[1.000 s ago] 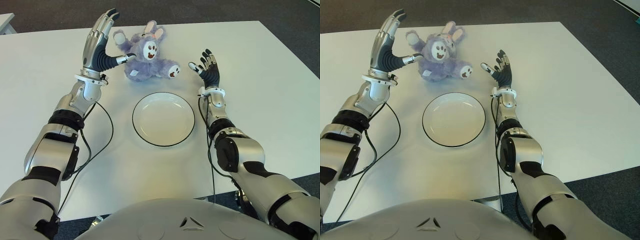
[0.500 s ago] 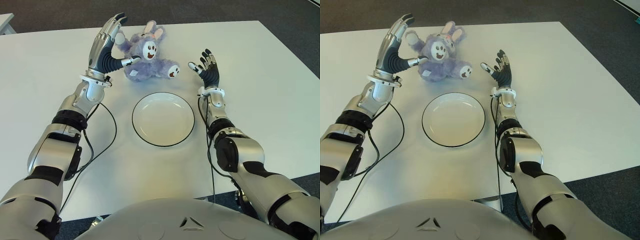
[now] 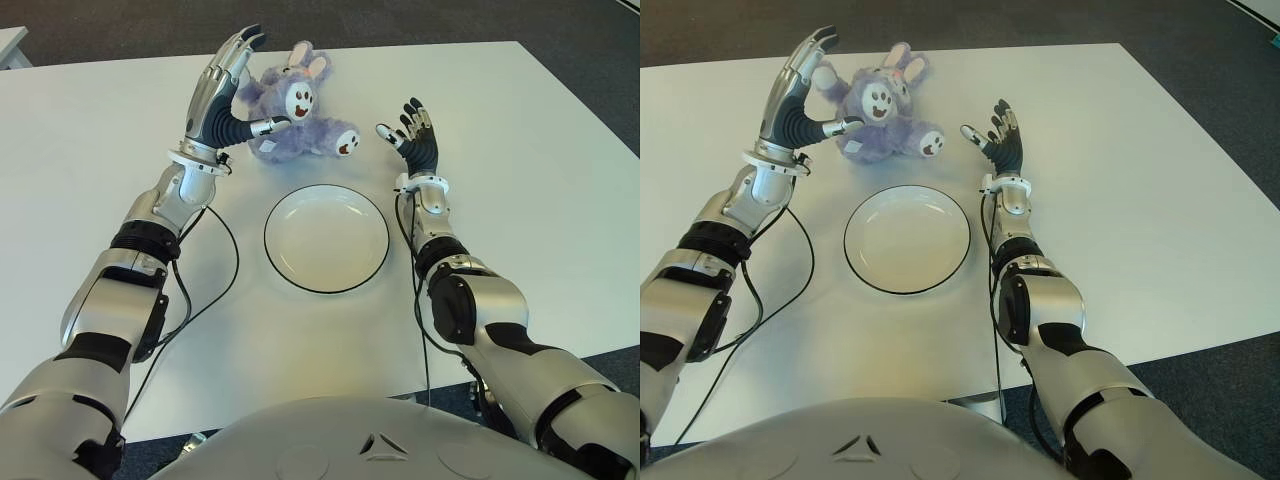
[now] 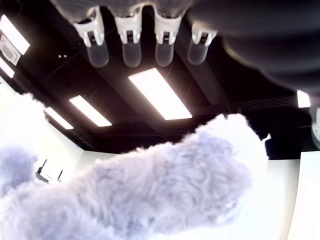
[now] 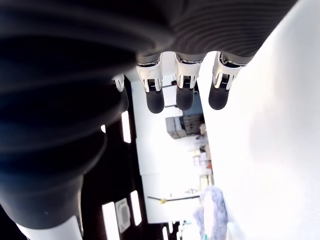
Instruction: Put the doll into the plate.
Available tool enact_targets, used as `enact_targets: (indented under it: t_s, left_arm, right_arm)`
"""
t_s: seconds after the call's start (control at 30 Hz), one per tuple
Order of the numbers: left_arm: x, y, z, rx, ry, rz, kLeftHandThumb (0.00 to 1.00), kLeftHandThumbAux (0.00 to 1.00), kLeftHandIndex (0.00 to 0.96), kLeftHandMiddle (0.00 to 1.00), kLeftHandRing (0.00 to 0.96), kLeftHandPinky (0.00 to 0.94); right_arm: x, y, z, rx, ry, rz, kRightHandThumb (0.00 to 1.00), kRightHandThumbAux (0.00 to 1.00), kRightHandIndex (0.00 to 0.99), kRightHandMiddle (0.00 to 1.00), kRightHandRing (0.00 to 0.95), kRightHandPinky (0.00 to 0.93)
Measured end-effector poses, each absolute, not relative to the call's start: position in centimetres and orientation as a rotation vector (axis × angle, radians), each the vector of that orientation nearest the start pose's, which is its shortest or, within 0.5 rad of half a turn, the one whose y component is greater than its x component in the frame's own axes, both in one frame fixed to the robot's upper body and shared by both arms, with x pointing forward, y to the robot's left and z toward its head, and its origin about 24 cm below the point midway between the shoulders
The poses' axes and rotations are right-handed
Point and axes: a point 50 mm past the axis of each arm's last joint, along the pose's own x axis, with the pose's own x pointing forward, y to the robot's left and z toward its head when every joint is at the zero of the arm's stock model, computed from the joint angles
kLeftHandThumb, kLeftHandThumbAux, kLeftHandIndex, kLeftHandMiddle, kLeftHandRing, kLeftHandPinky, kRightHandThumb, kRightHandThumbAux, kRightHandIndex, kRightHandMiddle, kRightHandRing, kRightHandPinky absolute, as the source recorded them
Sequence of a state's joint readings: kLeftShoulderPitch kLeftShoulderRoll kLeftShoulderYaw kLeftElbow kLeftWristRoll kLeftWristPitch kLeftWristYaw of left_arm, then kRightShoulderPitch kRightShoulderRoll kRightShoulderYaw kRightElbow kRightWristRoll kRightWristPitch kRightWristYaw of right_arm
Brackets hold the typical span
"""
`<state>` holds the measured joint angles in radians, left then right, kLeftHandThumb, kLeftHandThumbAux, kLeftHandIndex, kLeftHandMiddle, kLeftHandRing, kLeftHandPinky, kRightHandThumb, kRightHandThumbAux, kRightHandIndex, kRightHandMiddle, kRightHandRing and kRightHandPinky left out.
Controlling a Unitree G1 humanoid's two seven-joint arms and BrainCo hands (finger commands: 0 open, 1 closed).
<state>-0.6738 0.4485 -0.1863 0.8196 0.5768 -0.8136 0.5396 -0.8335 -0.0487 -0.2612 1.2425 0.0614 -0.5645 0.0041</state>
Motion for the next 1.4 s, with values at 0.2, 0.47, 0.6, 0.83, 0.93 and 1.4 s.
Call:
enact_targets:
  t_s: [0.2,0.47,0.6,0.83,0.93,1.4]
  left_arm:
    - [33.7,17.4,12.8,0.807,-0.802,-0.032,0.000,0.362,0.000,0.065,0.055,0.005]
    - [33.3,17.0,12.3,0.803,-0.798,-0.069,0.000,0.393,0.000,0.063,0.053,0.000]
    - [33.2,16.8,12.1,0.801,-0.793,-0.084,0.001,0.404,0.000,0.059,0.045,0.000]
    - [33.2,16.5,12.1,0.791,-0.796,-0.097,0.020,0.411,0.000,0.050,0.033,0.000]
    - [33.1,16.2,12.0,0.780,-0.803,-0.106,0.024,0.417,0.000,0.049,0.035,0.000]
    - [33.2,15.7,11.7,0.765,-0.777,-0.129,0.103,0.448,0.000,0.061,0.051,0.000]
  right_arm:
    - [37.4,-14.2,6.8,0.121,-0.125,-0.040,0.049,0.822,0.033,0.032,0.026,0.055]
    - [37.4,-14.2,6.8,0.123,-0.125,-0.043,0.054,0.829,0.035,0.035,0.031,0.060]
    - [37.4,-14.2,6.8,0.124,-0.125,-0.044,0.056,0.832,0.038,0.037,0.032,0.060]
    - [37.4,-14.2,6.8,0.124,-0.125,-0.044,0.051,0.834,0.034,0.036,0.029,0.054]
    - [37.4,-14.2,6.8,0.123,-0.125,-0.043,0.049,0.838,0.034,0.036,0.030,0.058]
    - [37.5,-14.2,6.8,0.128,-0.123,-0.047,0.075,0.864,0.053,0.049,0.044,0.072]
